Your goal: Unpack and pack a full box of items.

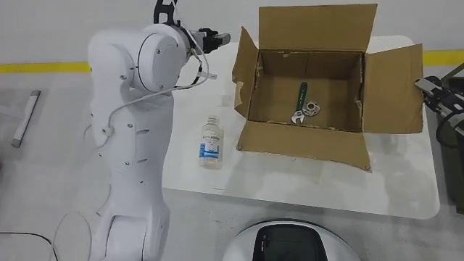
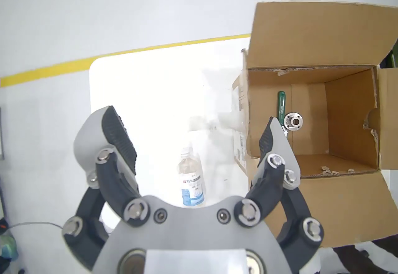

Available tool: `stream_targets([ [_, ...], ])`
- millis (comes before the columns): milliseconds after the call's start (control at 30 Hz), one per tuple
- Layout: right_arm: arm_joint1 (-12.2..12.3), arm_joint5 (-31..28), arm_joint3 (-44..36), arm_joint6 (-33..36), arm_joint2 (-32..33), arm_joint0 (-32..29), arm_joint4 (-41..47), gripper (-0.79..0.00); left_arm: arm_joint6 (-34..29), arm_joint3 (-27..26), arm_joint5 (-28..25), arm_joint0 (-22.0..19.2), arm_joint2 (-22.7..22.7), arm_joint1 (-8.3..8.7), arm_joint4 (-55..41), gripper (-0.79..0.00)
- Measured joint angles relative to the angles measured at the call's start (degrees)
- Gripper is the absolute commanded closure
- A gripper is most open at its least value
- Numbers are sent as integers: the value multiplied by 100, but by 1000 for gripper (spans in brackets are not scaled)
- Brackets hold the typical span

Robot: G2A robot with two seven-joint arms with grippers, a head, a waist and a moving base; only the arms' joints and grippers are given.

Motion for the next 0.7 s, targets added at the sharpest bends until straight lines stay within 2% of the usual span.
stream_targets([
  [300, 19, 22, -80, -99, 37, -160, 38, 0, 338, 516, 34, 193, 328, -53, -448, -785],
  [500, 32, 14, -105, -119, -1, -208, 60, 0, 314, 562, 104, 386, 331, -46, -689, -785],
  [533, 34, 10, -108, -121, -13, -211, 63, 0, 322, 567, 103, 420, 339, -44, -710, -736],
  [567, 36, 8, -111, -125, -24, -212, 64, 0, 329, 579, 110, 458, 342, -43, -743, -391],
  [600, 38, 8, -116, -133, -40, -211, 65, 0, 324, 604, 129, 509, 347, -39, -765, -111],
  [633, 40, 10, -119, -139, -52, -208, 65, 0, 287, 634, 162, 542, 356, -35, -751, 0],
  [700, 45, 20, -116, -156, -77, -197, 70, 0, 182, 664, 237, 588, 391, -27, -670, 0],
])
